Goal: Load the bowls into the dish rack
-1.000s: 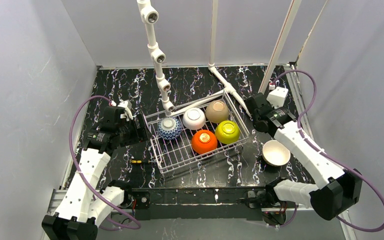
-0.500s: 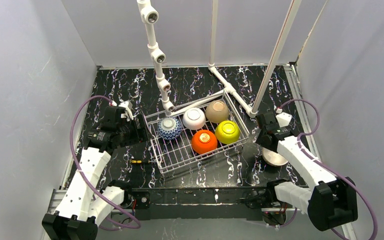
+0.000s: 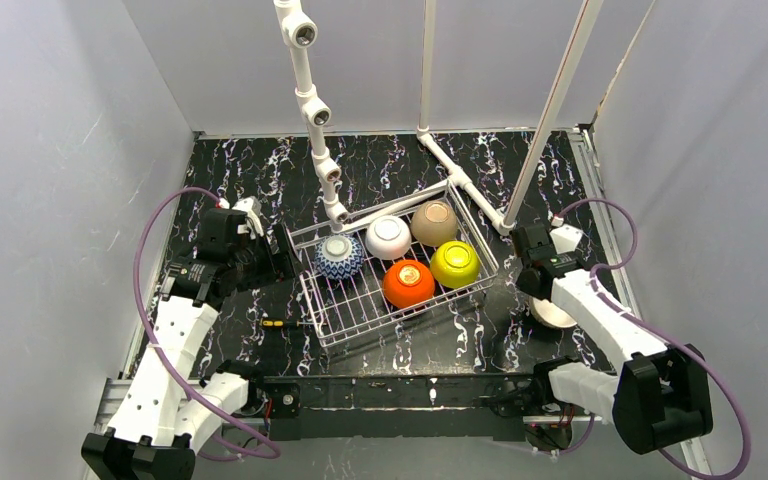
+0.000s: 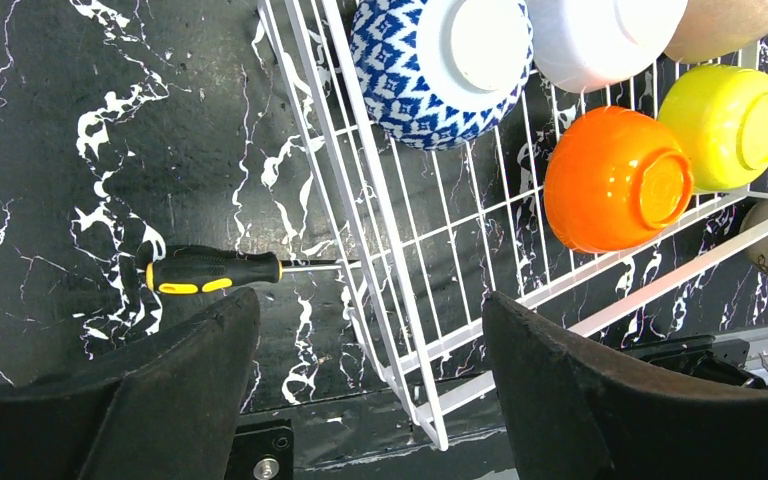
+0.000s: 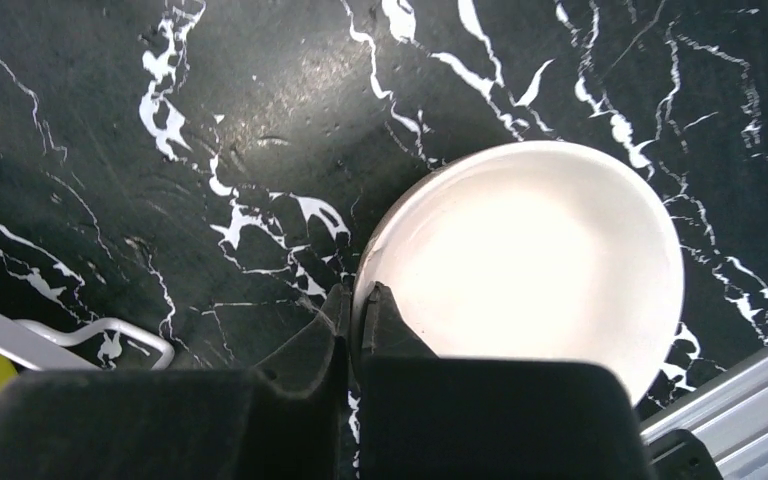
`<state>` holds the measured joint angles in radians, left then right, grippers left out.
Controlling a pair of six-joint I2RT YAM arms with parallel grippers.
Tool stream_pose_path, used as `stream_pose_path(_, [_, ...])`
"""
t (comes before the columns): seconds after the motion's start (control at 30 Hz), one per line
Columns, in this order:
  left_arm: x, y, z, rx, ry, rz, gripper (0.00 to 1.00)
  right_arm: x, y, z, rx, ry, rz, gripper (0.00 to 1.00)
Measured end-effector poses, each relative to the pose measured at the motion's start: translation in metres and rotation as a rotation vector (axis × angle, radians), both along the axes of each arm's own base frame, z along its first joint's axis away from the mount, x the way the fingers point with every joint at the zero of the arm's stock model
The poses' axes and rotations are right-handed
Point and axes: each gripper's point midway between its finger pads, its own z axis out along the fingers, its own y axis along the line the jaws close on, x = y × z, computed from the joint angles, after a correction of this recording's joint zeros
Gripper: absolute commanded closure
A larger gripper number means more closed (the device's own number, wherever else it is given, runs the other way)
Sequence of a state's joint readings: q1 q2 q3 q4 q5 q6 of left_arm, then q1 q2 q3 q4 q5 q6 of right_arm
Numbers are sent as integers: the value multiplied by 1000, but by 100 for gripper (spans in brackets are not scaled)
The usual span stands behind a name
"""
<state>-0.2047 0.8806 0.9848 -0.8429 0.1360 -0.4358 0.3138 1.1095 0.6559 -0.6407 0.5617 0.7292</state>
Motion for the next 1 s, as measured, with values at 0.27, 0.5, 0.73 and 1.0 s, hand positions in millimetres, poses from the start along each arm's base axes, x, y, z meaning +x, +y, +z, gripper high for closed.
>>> stream_pose_path(0.27, [0,0,0,-5,6,11,16,6,-4,25,-14,-37,-17,99])
stream_pose_path(0.5, [0,0,0,-11,8,17,13,28,2,103,49,-243,-16,99])
stream_pose_path(0.73, [-1,-3,1,-28,13,15,7,36,7,162,99,-392,-1,99])
stream_pose_path(1.0, [-1,-7,2,-43,11,-1,6,40,53,177,280,-420,221,99])
